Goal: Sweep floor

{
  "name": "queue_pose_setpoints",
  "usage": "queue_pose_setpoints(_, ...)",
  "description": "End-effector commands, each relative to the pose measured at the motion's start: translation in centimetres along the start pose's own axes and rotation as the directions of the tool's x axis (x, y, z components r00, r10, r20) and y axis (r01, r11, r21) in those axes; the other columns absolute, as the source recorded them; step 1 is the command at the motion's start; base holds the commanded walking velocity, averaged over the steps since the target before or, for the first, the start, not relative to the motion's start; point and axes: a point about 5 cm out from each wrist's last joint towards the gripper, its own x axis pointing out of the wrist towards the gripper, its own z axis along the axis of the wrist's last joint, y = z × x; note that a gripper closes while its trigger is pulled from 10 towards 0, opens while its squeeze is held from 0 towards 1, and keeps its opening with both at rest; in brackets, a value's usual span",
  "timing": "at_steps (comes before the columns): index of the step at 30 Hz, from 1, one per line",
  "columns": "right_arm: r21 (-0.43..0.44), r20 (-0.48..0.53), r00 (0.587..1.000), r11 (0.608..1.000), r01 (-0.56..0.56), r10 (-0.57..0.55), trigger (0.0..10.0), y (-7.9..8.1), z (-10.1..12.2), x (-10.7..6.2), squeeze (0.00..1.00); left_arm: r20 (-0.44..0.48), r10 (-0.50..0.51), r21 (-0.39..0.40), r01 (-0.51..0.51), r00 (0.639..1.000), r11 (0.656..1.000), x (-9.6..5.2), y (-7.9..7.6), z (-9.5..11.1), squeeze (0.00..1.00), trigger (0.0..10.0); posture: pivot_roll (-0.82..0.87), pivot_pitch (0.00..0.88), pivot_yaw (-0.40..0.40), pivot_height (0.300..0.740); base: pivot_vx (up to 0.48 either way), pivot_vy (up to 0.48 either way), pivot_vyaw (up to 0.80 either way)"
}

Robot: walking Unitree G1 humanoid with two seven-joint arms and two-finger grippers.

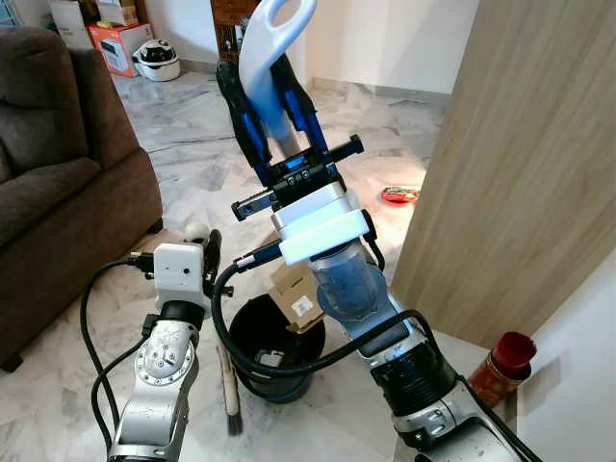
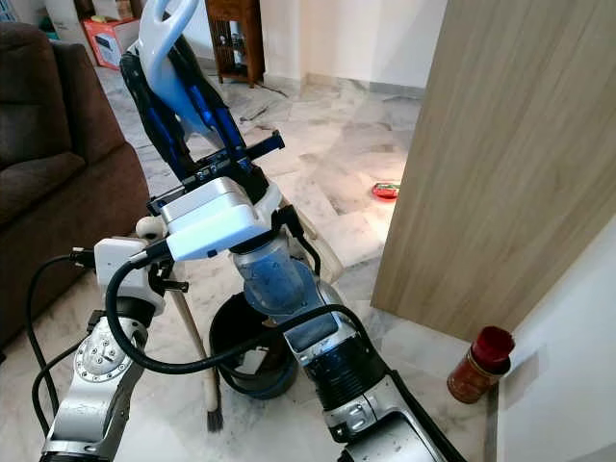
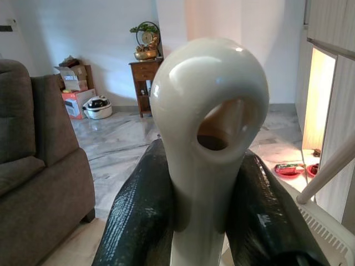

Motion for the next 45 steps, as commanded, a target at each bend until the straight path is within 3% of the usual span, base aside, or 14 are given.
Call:
queue_pose_setpoints(1,0.007,0.1,0.995,1.0,0.012,-0.013,10.0,0.0,1.7,0.9,0.0,0.053,0.009,0.024,-0.01,0.999,1.0,0.1,0.3,0.9,0.0,10.0,0.05,0.0,0.013,0.74,0.0,0.0,0.0)
queue_pose_setpoints(16,0.007,0.1,0.995,1.0,0.012,-0.013,10.0,0.0,1.7,0.9,0.0,0.053,0.009,0.024,-0.01,0.999,1.0,0.1,0.3,0.9,0.0,10.0,0.05,0.0,0.013,0.74,0.0,0.0,0.0)
queue_pose_setpoints(17,0.093,0.05,0.994,0.991,0.093,-0.098,10.0,0.4,2.1,0.6,0.0,0.055,0.012,0.025,-0.014,0.998,1.0,0.2,0.4,0.8,0.0,10.0,0.05,0.0,0.006,0.74,0.0,0.0,0.0)
queue_pose_setpoints(18,0.197,-0.033,0.978,0.958,0.21,-0.208,10.0,0.4,2.3,0.3,0.0,0.057,0.017,0.027,-0.018,0.998,0.999,0.3,0.5,0.8,0.0,10.0,0.05,0.0,0.006,0.74,0.0,0.0,0.0)
queue_pose_setpoints(19,0.217,-0.051,0.972,0.948,0.234,-0.228,10.0,0.4,2.3,0.2,0.0,0.058,0.018,0.027,-0.019,0.998,0.999,0.3,0.5,0.8,0.0,10.0,0.05,0.0,0.006,0.74,0.0,0.0,0.0)
queue_pose_setpoints(38,0.209,-0.047,0.97,0.947,0.243,-0.238,10.0,0.0,2.6,0.2,0.0,0.058,0.016,0.029,-0.017,0.998,0.999,0.3,0.5,0.8,0.0,10.0,0.05,0.0,0.008,0.74,0.0,0.0,0.0)
queue_pose_setpoints(42,0.158,0.079,0.979,0.972,0.176,-0.19,10.0,0.3,4.1,0.5,0.0,0.057,0.017,0.03,-0.019,0.998,0.999,0.3,0.6,0.7,0.0,10.0,0.05,0.0,0.008,0.74,0.0,0.0,0.0)
queue_pose_setpoints(45,0.155,0.107,0.98,0.976,0.152,-0.169,10.0,0.7,4.7,0.5,0.0,0.057,0.018,0.032,-0.02,0.998,0.999,0.3,0.6,0.7,0.0,10.0,0.05,0.0,0.008,0.74,0.0,0.0,0.0)
